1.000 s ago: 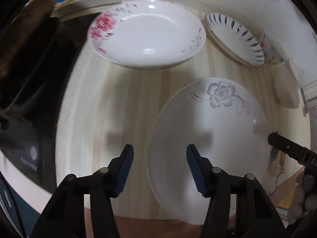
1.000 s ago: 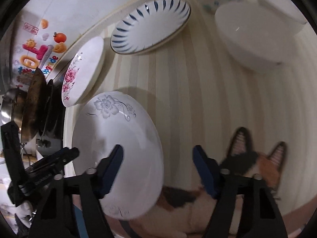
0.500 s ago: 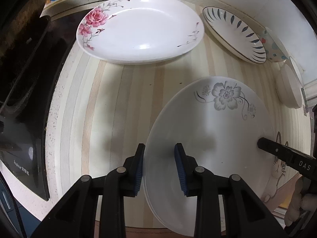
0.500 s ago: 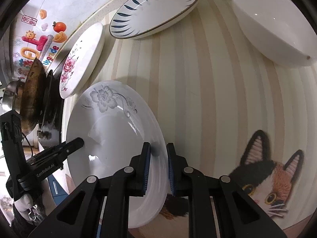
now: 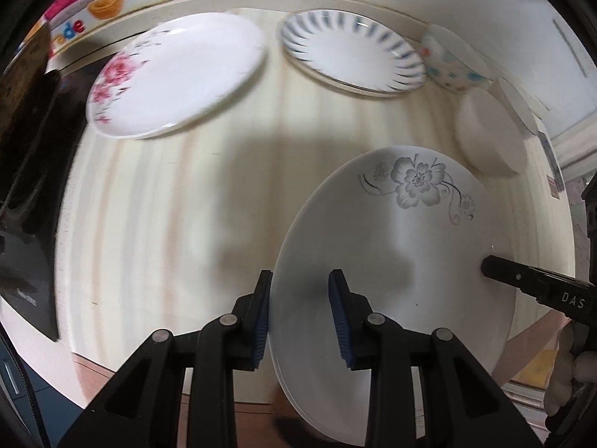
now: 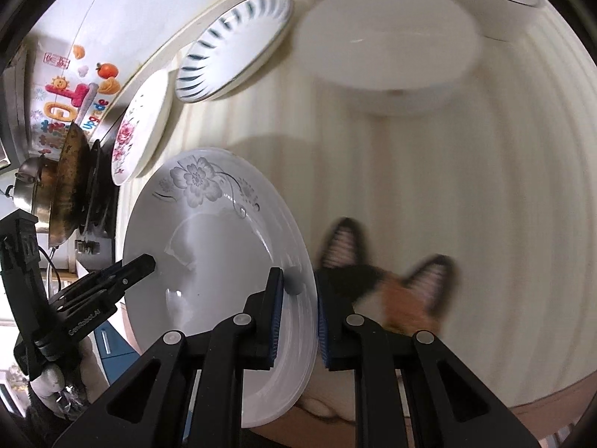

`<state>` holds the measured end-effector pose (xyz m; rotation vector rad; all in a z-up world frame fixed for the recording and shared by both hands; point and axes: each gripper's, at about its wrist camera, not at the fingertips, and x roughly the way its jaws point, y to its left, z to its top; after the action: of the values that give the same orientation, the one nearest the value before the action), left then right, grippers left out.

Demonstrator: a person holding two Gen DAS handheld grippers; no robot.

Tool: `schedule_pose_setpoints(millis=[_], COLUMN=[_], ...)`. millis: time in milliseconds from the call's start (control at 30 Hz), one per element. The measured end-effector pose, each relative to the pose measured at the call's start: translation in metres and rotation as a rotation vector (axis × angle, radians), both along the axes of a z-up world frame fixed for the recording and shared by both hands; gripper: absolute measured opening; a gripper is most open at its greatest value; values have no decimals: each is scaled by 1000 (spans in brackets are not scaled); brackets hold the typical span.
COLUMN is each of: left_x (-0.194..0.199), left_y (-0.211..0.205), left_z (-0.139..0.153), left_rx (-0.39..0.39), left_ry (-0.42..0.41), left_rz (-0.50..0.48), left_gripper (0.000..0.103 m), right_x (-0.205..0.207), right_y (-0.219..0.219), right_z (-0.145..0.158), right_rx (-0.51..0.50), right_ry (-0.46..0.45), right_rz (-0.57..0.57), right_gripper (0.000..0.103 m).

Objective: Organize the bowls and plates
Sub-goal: 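Lift the grey-flower plate and carry it toward the pink-flower plate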

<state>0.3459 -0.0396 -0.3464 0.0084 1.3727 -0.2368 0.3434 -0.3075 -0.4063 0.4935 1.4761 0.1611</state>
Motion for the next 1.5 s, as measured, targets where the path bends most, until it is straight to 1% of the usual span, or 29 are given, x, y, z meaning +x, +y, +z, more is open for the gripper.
schedule_pose_setpoints(millis=[300,533,700,833,967,1067,1100,1133,1167,1233,1267,1300,1333,1367,1433,1500], left_x=[-15,-24,-32,-34,-39,-42,-41,-40,-38,-30,-25,-19,-12,-4,19,38], left_y=[-62,-98,-105,-107,-115,-100,-90,-81,-69,-35,-22,-2,14,27,61,88], left_z=[-11,-23,-25,-22,-19,6,18,28,40,65,71,76,80,81,74,61], left_rx=[-10,-4,25,49,57,31,9,-4,-9,-30,-27,-19,-12,-1,24,44], left_ry=[21,32,24,6,-7,-23,-36,-53,-74,-121,-140,-164,-181,-189,-183,-165], left_rz=[-53,-68,-67,-58,-38,8,32,57,89,165,193,227,255,278,329,373], left_gripper=[27,27,27,28,28,28,28,28,30,38,41,47,50,50,50,50], right_x=[-29,-38,-41,-41,-41,-43,-44,-43,-41,-37,-32,-22,-11,1,35,85], right_y=[-82,-123,-140,-142,-145,-153,-157,-153,-152,-142,-132,-113,-96,-79,-37,16], right_z=[-2,-9,-14,-14,-13,0,13,23,39,71,85,102,112,118,122,114], right_rx=[-28,-45,-36,-39,-23,-36,-48,-58,-69,-75,-71,-61,-51,-36,7,41], right_ry=[12,13,5,-6,11,17,12,2,-18,-64,-92,-129,-148,-159,-172,-182], right_rz=[-54,-80,-90,-77,-77,-112,-128,-135,-139,-124,-97,-51,-14,17,86,148], right_gripper=[18,18,19,19,19,21,24,28,32,50,53,57,61,61,61,61])
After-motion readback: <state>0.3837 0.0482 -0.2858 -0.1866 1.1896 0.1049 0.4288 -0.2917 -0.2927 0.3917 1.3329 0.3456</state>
